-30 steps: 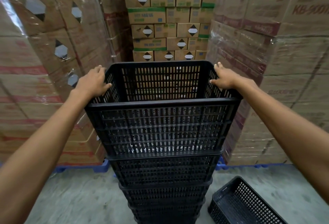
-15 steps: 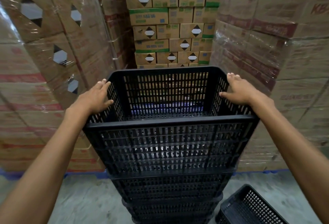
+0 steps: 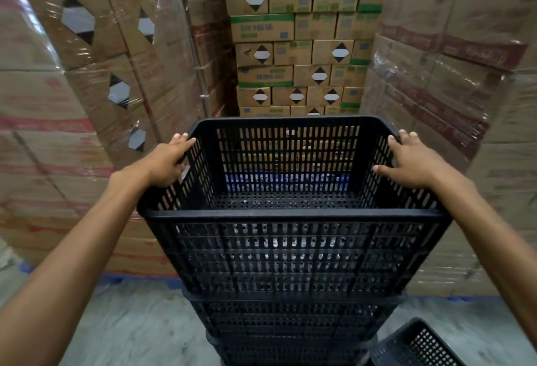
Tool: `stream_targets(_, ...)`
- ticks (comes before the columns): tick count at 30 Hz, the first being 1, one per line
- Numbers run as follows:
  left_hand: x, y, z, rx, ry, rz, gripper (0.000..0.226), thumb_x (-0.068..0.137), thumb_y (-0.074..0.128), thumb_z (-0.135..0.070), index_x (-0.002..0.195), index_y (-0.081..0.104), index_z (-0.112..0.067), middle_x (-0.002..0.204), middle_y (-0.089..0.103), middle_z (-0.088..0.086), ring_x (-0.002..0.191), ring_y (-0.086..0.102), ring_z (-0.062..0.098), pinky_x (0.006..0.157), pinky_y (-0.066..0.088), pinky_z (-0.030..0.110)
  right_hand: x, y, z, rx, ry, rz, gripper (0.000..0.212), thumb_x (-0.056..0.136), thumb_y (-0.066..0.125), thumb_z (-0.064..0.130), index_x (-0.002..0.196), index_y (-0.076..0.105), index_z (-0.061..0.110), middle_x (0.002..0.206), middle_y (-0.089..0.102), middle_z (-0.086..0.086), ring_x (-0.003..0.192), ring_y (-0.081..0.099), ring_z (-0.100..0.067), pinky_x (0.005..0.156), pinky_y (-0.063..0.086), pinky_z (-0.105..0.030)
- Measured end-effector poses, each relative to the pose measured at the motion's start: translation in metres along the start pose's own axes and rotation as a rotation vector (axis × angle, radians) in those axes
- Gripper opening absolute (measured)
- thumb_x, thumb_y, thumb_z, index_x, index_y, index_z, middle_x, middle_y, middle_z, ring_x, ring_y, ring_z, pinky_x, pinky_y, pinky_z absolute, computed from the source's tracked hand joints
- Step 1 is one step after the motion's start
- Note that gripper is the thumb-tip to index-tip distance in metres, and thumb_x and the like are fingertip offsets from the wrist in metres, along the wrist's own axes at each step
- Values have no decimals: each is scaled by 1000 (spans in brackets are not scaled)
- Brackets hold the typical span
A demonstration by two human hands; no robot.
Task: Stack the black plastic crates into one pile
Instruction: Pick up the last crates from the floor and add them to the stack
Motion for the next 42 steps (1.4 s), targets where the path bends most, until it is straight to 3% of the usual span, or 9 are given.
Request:
stream_targets(9,-7,11,-9,-21,-63,-65,76,95,46,-5,158,4,-13,166,0,5,154,-1,18,123,15,37,-4,-1,-5,-2,-11,-2,91,97,49,50,156,2,0,166,-5,-17,154,-5,-30,122,16,-45)
stream_targets(13,-14,5,-18,30,-105,-15,74,99,46,-25,157,2,-12,166,-2,5,154,-4,18,125,13,39,-11,-7,-2,57,-11,-14,83,100,44,45,156,7,-3,166,0,-19,154,-2,-33,124,15,-43)
stream_targets(17,-16,-17,-51,-4,-122,75,69,103,39,-34,157,7,-5,166,3,12,154,-7,24,124,9,39,-24,-25,-7,195,24,34,68,104,36,42,150,24,-7,161,21,-24,149,24,-36,117,27,-37)
stream_targets(20,-7,-40,-126,-46,79,25,66,102,40,-33,157,11,-8,166,3,11,154,-5,23,124,9,37,-46,-32,-35,245,89,-35,57,104,34,40,136,43,-7,149,39,-28,139,39,-38,108,36,-39)
stream_targets(23,-7,-55,-227,-133,315,-45,64,102,40,-35,158,13,-16,166,4,4,154,-3,19,123,9,37,-75,-22,-72,235,128,-107,61,104,36,38,144,35,-7,155,29,-28,146,29,-37,114,29,-37)
stream_targets(27,-16,-50,-387,-229,672,-41,59,103,38,-37,156,21,-20,165,14,3,154,7,20,122,13,39,-127,6,-148,239,295,-132,61,102,39,39,141,38,-8,153,34,-27,145,30,-35,115,28,-38)
stream_targets(32,-42,30,-538,-90,825,-20,53,96,43,-36,144,45,-16,148,46,16,134,46,36,107,41,44,-180,66,-231,227,498,-21,66,98,44,45,143,38,-4,153,36,-22,144,31,-35,116,31,-41)
stream_targets(39,-32,226,-611,11,756,324,47,93,48,-35,134,56,-14,136,58,19,125,57,36,97,48,44,-229,210,-306,363,701,169,57,96,50,42,133,47,-2,141,49,-23,130,48,-37,101,41,-39)
stream_targets(42,-19,335,-617,69,663,508,45,93,49,-34,130,57,-9,132,58,21,120,59,38,92,49,44,-246,305,-332,472,785,290,60,99,44,46,140,44,2,143,50,-21,129,50,-36,103,43,-41)
Point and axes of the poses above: each hand's wrist, its own x-axis towards the middle knuckle, its own y-axis out of the palm, z = x × y, the point moved 1 cm from there along x, towards the middle knuckle
